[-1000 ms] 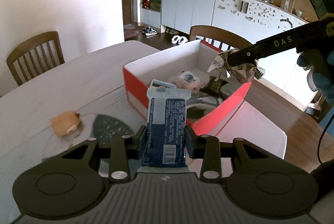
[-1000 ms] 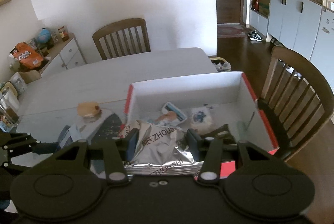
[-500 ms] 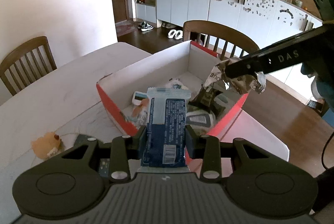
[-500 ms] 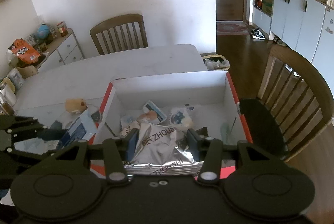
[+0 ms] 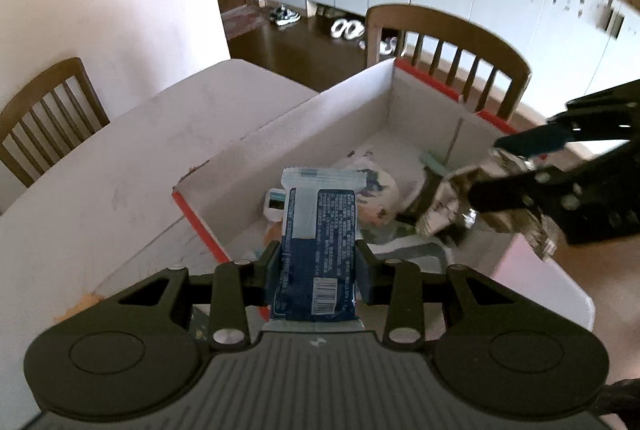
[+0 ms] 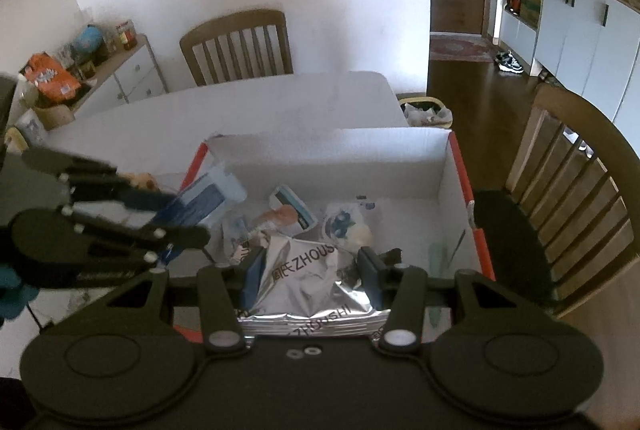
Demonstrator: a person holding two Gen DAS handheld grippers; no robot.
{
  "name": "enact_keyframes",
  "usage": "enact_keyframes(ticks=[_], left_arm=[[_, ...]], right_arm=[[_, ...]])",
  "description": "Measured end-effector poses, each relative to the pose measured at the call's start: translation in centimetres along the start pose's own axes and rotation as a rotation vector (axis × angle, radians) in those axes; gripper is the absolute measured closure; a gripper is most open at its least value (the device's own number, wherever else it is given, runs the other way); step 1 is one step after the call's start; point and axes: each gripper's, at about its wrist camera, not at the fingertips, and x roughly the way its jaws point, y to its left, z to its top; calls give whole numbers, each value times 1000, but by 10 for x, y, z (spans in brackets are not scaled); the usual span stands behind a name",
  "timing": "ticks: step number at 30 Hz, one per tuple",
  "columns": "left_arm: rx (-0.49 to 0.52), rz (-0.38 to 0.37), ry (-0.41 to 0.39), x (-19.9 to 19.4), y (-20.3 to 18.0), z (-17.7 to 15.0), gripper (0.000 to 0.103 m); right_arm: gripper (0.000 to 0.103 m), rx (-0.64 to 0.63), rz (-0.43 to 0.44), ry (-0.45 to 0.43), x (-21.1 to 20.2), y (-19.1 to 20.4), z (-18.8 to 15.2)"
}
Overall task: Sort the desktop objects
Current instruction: 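Carry the silver foil bag and blue card packet over the red shoebox with both tools, then lower both items into the box and open the left and right tools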
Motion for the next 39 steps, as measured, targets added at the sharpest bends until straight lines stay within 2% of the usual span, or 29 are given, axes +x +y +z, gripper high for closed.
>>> enact_keyframes(ticks=[7,22,32,39], left_arm=[[10,-6,82,35,4,17,67],[66,37,181,85,2,36,67],[85,39,227,102,-3,37,67],[87,36,255,109,-4,37,67]], right_arm=[[54,-26,-16,27,16,-2,0],[54,-94,-34,82,58,-6,-3],[54,-213,-22,75,65,7,-6],[54,-245,-19,91,72,13,-9]])
